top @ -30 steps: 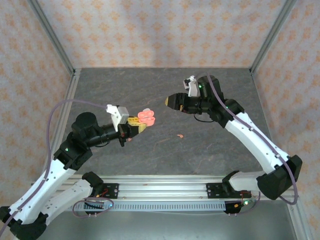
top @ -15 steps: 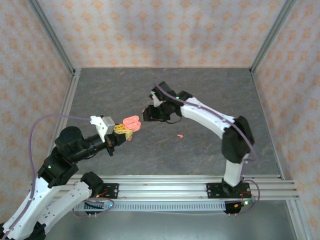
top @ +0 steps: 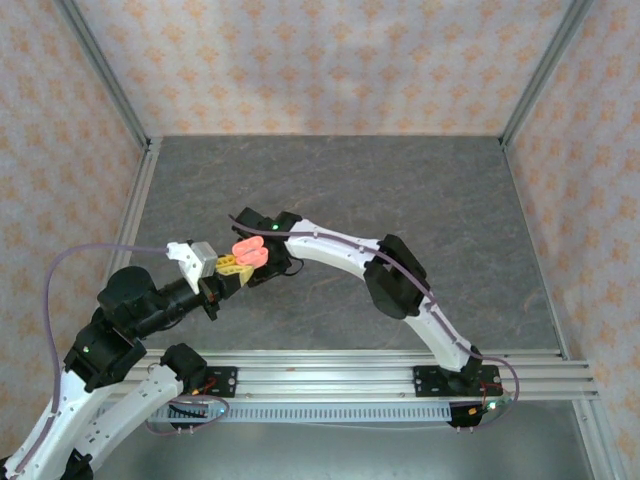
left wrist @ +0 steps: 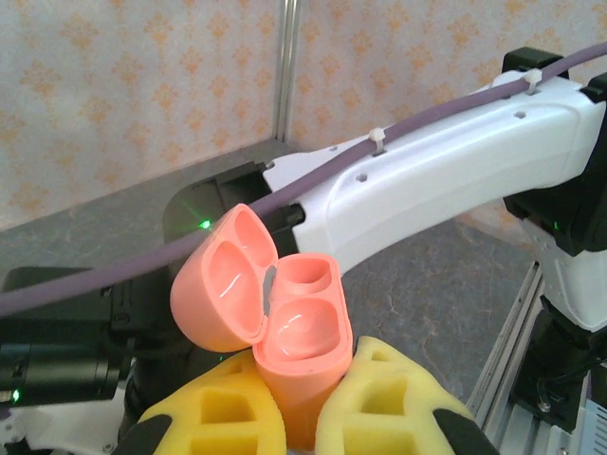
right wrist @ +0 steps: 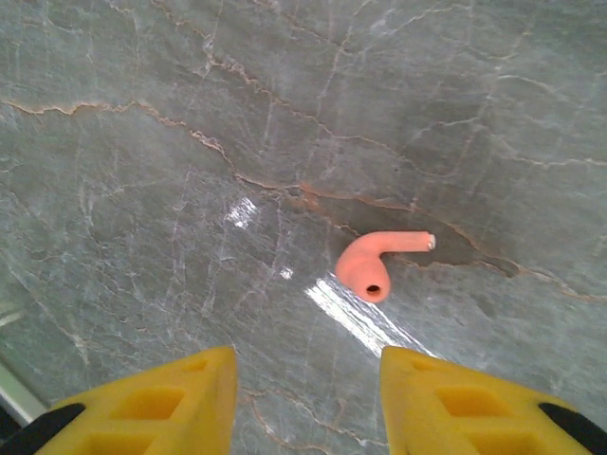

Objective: Insert wireless bluetooth earbuds into charging case

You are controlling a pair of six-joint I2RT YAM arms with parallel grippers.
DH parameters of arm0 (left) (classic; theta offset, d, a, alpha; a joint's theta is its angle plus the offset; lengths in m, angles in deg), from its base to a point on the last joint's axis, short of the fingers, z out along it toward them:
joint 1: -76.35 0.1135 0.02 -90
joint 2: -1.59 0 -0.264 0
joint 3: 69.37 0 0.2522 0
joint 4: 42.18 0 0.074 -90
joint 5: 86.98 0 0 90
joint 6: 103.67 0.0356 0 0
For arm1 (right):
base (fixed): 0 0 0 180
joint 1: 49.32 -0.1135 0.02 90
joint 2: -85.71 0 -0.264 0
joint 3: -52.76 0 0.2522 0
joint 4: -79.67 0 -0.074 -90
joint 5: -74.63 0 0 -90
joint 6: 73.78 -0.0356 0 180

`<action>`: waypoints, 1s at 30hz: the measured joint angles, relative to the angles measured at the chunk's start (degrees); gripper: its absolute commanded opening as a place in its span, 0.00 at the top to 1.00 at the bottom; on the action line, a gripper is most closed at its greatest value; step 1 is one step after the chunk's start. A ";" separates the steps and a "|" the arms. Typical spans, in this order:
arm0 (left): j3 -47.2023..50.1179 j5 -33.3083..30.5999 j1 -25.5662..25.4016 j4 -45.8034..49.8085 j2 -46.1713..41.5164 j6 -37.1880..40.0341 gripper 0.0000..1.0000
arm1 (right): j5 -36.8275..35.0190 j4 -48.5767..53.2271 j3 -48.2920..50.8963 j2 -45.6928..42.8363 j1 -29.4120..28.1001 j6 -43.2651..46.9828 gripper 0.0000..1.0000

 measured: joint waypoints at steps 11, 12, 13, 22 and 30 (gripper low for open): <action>1.40 -0.04 0.00 0.50 -0.52 -0.20 1.00 | -0.63 2.03 -10.10 5.77 0.42 4.44 0.55; 1.42 -0.04 0.00 0.52 -0.68 -0.22 1.00 | -0.37 2.25 -11.04 6.51 0.42 4.79 0.55; 1.46 -0.04 0.00 0.52 -0.83 -0.24 1.00 | -0.13 2.56 -12.07 7.41 0.42 5.22 0.53; 2.03 -0.24 0.00 0.72 -1.92 -1.05 1.00 | 1.36 5.55 -14.82 11.65 0.44 8.24 0.49; 2.45 -0.26 0.00 0.81 -2.19 -1.53 1.00 | 1.14 7.08 -14.88 11.65 0.44 9.64 0.49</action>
